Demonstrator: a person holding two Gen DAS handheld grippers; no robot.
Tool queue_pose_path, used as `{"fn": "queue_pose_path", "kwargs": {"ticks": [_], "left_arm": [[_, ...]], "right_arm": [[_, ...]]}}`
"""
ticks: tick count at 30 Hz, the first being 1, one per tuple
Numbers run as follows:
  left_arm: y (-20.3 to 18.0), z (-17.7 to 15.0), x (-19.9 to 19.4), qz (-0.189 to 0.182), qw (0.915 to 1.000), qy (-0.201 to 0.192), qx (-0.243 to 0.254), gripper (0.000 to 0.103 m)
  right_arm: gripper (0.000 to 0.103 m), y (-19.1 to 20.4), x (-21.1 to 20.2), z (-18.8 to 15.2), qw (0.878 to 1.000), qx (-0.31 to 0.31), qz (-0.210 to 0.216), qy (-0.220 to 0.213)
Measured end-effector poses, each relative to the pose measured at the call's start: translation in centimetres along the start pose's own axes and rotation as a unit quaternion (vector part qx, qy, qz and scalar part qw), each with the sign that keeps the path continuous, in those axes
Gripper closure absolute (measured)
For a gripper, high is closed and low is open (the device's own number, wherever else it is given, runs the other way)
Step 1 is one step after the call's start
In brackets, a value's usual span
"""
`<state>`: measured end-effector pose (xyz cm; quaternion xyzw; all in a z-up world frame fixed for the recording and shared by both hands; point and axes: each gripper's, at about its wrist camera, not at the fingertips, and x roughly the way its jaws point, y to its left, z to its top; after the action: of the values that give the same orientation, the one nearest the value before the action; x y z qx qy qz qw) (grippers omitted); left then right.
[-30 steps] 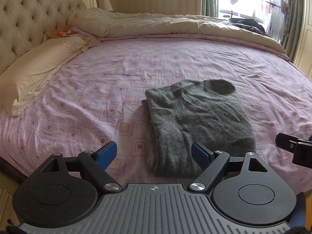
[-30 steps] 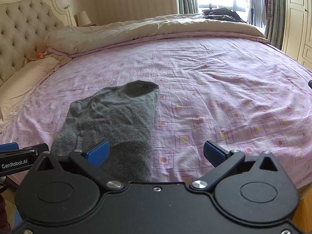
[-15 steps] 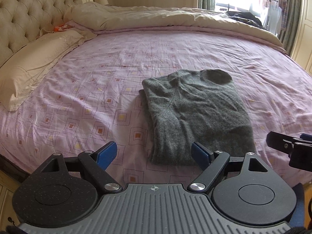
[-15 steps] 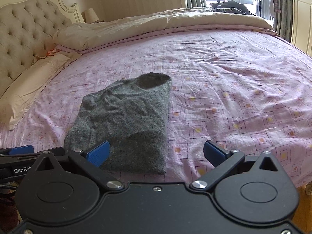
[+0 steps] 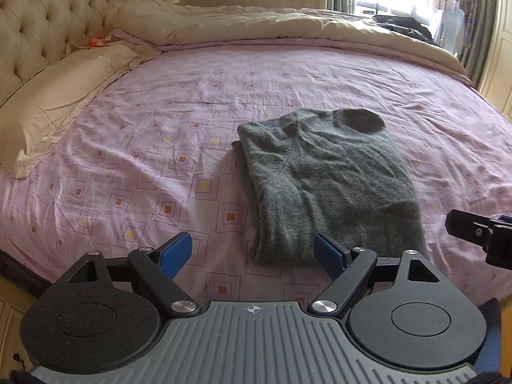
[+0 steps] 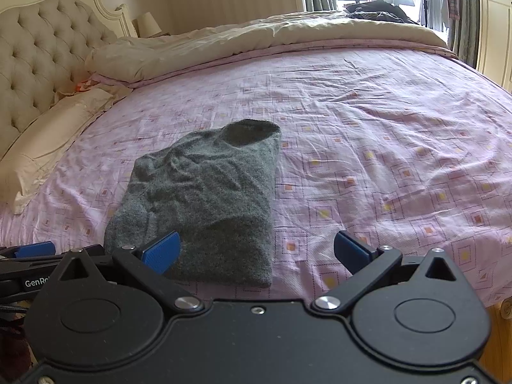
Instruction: Fold small clothes
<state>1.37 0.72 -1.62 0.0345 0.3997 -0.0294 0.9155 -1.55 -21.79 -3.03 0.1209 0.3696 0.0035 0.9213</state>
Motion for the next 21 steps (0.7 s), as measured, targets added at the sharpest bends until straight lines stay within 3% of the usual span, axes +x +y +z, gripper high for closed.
{"fn": "queue_pose_path", "kwargs": {"ticks": [21], "left_arm": [[0.11,-0.05,0.29,-0.004,1.0,0.003,-0.003,0.02]], "right_arm": [[0.001,0.34,0.33,-0.25,1.0,0.005,0.009,0.009]]}}
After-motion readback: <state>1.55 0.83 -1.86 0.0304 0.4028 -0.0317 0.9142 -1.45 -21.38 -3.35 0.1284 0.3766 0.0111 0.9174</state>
